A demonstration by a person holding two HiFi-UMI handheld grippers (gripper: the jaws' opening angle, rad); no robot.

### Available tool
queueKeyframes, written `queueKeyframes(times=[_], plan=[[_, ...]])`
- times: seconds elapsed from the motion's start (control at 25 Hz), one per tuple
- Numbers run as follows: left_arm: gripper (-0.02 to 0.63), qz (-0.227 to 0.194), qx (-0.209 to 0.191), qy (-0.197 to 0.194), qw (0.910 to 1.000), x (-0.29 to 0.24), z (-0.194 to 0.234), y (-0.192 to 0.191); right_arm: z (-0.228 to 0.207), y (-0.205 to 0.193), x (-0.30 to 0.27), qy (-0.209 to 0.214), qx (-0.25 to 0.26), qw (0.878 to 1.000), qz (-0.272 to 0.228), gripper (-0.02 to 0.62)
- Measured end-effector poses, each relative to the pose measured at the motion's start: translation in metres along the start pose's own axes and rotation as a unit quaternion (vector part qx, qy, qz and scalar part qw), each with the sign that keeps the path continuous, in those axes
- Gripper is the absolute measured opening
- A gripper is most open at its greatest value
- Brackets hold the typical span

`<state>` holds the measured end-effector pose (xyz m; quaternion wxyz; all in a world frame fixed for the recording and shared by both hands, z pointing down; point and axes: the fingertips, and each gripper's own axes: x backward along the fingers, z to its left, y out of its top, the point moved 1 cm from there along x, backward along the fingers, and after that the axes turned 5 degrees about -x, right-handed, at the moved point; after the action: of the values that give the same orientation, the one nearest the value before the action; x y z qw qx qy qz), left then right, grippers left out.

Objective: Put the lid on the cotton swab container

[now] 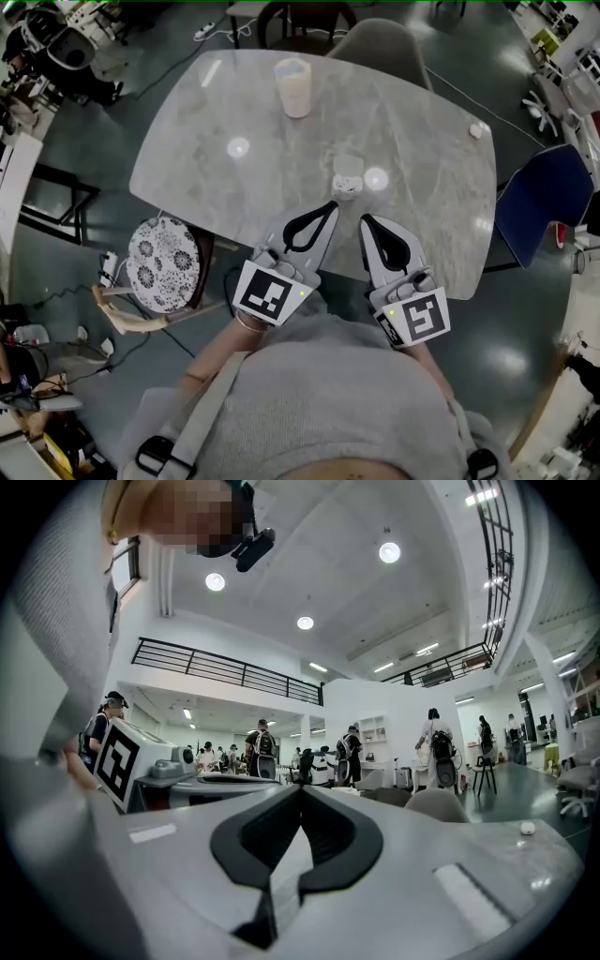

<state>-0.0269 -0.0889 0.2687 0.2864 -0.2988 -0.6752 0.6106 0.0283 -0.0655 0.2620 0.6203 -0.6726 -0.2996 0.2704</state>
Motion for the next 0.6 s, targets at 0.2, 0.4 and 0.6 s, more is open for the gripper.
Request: queueKeyframes(times=[0.2, 0.4, 0.6], plan=[[-0.003, 0.004, 0.001, -0.008, 1.0000, -0.014, 0.015, -0.003, -0.013, 0.000, -0.019, -0.007, 0.000, 1.000, 0.001, 0.002], [-0.002, 0.006, 0.000, -0.015, 0.9999, -0.026, 0.025, -0.007, -0.028, -0.002, -0.031, -0.017, 0.000, 1.000, 0.003, 0.002], [-0.002, 0.006, 0.001, -0.018, 0.9998, -0.035, 0.032, -0.010, -0.044, -0.003, -0.039, -0.028, 0.002, 1.000, 0.005, 0.002]])
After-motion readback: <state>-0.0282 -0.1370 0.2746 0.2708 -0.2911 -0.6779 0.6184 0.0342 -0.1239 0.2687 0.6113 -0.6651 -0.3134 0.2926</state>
